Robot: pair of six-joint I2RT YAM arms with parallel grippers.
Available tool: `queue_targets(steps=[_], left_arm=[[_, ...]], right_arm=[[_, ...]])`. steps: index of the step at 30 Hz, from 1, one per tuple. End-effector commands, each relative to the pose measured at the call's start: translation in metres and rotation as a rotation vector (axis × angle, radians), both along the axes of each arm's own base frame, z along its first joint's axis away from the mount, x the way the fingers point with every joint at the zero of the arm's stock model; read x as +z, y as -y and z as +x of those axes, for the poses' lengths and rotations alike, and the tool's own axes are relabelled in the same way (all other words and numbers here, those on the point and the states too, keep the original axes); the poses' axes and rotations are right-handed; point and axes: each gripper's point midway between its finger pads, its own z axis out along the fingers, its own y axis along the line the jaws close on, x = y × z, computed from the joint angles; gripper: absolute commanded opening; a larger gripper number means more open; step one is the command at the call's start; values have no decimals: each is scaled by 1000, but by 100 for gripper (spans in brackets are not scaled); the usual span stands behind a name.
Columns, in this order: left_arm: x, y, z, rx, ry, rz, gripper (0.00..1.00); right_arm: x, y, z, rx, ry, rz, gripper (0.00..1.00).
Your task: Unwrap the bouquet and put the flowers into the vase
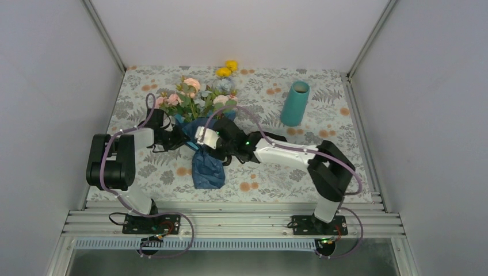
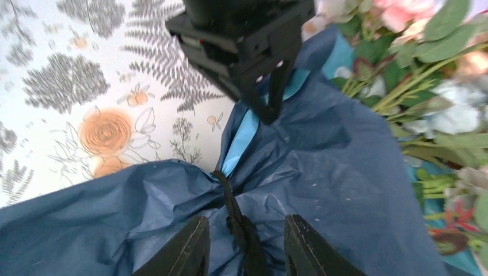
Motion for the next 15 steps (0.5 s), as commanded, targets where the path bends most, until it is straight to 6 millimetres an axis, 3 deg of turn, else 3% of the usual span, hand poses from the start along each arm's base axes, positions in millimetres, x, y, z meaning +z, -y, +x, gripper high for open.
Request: queue_targets(steps=[1,10,15], left_arm=[[4,1,-2,-5,22,-3,23],[8,3,-1,-12,36,-12,23],[7,4,-1,-17,34,-23,23]], right_arm=[[-12,-23,6,100,66,-67,34],[-69,-34,27,94,47,-252,30],[-77,-38,26,122,41,-267,30]])
